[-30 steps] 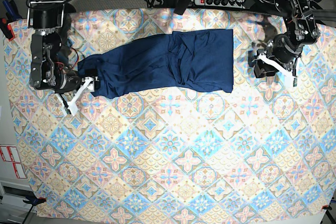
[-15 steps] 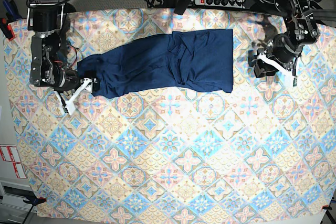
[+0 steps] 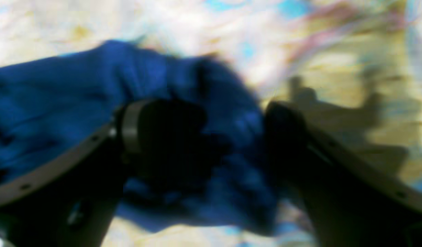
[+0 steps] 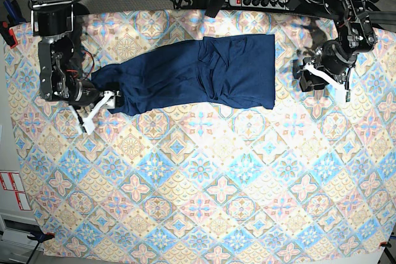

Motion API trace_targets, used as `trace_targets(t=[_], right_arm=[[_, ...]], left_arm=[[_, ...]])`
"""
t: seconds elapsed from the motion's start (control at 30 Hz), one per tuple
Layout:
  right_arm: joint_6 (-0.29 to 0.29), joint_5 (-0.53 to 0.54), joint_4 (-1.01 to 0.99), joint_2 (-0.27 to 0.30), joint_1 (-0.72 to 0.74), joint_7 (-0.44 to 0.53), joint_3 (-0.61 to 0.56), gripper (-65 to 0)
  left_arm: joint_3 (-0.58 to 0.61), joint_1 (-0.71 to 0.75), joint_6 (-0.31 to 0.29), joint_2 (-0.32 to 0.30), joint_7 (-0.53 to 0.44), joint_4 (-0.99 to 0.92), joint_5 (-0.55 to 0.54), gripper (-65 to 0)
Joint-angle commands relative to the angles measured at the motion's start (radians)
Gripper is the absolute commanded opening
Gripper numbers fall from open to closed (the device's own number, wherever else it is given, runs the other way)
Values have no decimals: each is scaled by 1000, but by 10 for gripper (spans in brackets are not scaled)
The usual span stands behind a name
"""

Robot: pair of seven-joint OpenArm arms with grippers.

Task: Fold the T-shirt properly
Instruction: 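Grasp the end of the navy shirt strip with the right gripper, then lift the grasped end and fold it over toward the left gripper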

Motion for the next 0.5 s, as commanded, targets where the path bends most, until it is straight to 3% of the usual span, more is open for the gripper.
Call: trace_targets(t=[0.0,0.3,0.37,0.47], right_arm=[[12,38,13,-12,-21,-62,-15,-207],[12,73,48,-29,-57,-119,-15,-215],[12,73,48,-30,-55,-119,-15,-272],[12,73,35,-30,-51,-116,-6,-444]], left_arm=[[-6,-5,-7,-10,-19,19,-14,-428],[-1,-8,-7,-10,-19,19,-14,-428],[-1,-8,-7,-10,-21,19,-14,-428],[-1,-8,-7,-10,-21,19,-14,-428]])
